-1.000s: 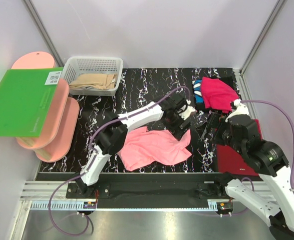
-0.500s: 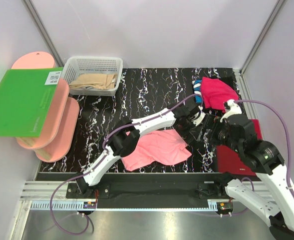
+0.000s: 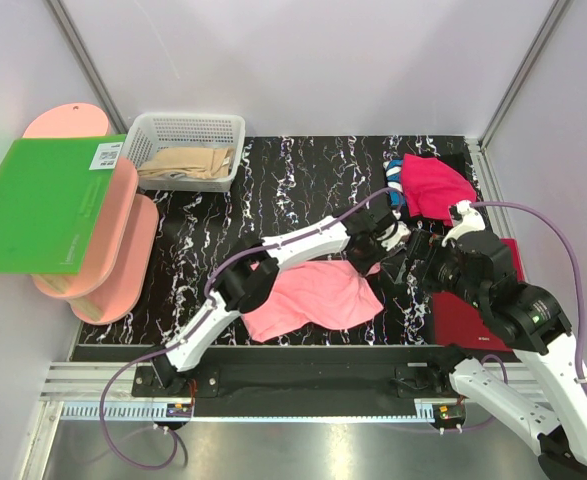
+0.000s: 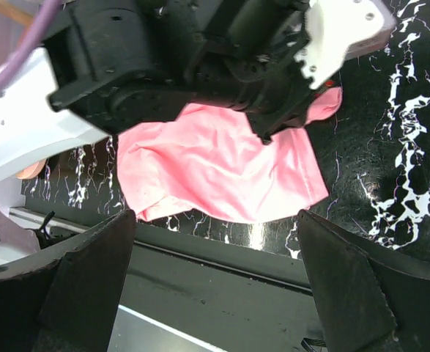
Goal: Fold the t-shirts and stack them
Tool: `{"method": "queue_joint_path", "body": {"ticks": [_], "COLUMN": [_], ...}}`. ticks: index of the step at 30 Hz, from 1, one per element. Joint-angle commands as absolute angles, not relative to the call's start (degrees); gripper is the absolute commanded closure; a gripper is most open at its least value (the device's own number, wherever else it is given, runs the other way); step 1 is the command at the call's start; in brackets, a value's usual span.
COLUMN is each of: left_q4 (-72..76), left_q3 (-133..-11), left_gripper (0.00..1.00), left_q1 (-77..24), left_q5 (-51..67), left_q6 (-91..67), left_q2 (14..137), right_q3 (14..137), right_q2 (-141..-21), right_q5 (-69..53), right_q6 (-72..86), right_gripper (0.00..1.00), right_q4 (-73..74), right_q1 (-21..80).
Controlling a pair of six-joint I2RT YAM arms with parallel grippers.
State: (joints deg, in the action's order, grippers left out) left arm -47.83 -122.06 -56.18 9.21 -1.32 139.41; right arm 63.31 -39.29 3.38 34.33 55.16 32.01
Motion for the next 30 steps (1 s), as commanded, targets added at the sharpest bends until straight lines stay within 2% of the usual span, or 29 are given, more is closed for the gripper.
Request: {"method": "queue_joint_path", "body": {"ticks": [1, 10, 13, 18, 22, 30], "left_q4": [-49.21, -57.21, -58.18, -57.75, -57.31, -56.95], "left_q3": [-119.54, -114.79, -103.07, -85.72, -75.52, -70.93], "left_gripper": [1.00, 1.00, 1.00, 1.00, 1.00, 1.00], "left_q1": [-53.71, -46.24, -43.25, -37.72, -34.28, -32.61], "left_q5": [5.37, 1.14, 0.53, 0.35, 1.49, 2.37], "left_q6": [2.00, 9.48, 10.63, 11.78, 12.04, 12.04], "left_q2": [126.43, 96.35, 85.98, 70.09, 63.55, 59.77], "right_q3": [64.69, 62.58, 60.04, 55.21, 52.30, 57.56], "right_q2": [-38.59, -37.53, -38.93, -48.58, -57.20, -76.62], "right_q5": [4.04, 5.97, 6.77, 3.27, -1.65, -4.13], "right_q6": [33.14, 32.17, 32.52, 33.22, 33.05, 30.33], "right_gripper": [0.02, 0.02, 0.03, 0.05, 0.06, 0.11], "right_q4": [52.91, 52.74, 52.65, 50.37, 43.43, 33.14], "right_q1": [32.34, 32.34, 32.43, 32.43, 32.34, 35.06]}}
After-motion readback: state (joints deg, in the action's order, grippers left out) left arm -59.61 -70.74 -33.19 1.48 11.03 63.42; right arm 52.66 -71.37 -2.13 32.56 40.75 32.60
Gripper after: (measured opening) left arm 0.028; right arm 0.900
